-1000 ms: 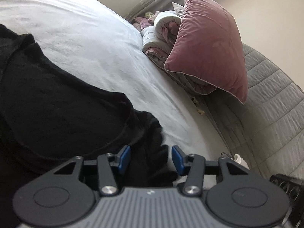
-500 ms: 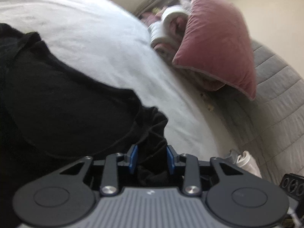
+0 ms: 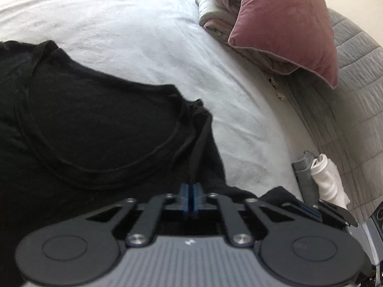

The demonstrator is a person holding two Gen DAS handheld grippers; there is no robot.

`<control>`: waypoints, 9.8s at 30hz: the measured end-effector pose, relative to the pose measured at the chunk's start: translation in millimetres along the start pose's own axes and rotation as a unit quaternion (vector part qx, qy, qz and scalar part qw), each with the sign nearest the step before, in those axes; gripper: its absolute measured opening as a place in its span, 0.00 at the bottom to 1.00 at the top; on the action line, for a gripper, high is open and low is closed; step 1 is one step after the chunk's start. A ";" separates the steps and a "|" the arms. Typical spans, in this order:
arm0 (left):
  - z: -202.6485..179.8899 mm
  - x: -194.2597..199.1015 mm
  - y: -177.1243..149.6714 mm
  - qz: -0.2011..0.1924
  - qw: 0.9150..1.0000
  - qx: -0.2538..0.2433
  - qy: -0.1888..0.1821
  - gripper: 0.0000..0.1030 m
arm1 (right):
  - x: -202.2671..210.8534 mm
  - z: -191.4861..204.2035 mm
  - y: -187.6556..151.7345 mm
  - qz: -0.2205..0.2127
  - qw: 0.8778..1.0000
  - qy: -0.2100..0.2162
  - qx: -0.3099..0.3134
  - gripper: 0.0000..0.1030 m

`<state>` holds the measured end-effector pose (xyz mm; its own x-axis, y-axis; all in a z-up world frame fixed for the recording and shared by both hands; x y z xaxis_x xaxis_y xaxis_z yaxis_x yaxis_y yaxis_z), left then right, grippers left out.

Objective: Fold clothes

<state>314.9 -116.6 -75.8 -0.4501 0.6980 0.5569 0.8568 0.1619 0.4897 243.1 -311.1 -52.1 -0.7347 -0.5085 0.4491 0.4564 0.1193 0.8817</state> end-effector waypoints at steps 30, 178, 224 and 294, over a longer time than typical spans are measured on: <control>-96.1 -79.4 24.5 -0.009 0.973 -0.229 -0.001 0.44 | 1.8 -60.5 -21.7 0.060 0.985 -0.145 -0.075 0.38; -136.9 -64.0 -86.0 0.040 0.856 -0.509 -0.081 0.40 | 4.2 -105.9 -24.6 0.031 0.959 -0.252 -0.126 0.36; -121.0 122.9 -74.2 -0.041 0.946 -0.320 0.030 0.65 | 21.9 -39.6 11.1 0.038 0.940 -0.333 -0.067 0.69; -38.3 150.5 -111.2 -0.072 0.972 -0.194 0.113 0.79 | 88.3 41.4 -54.1 0.071 0.951 -0.252 -0.167 0.86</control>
<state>142.3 -56.4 -20.7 -0.6400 0.5086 0.5759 0.6415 -0.0588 0.7648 132.8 -327.2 -54.2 -0.7620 -0.0250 0.6470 0.6417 -0.1631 0.7494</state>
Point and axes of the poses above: each gripper's, at about its wrist camera, not at the fingertips, and x roughly against the way its jaws point, z to its left, y to its top, the point moved 5 cm from there along -x, roughly the way its jaws point, and after that the axes turned 8 degrees about -y, right-handed, at the moved point
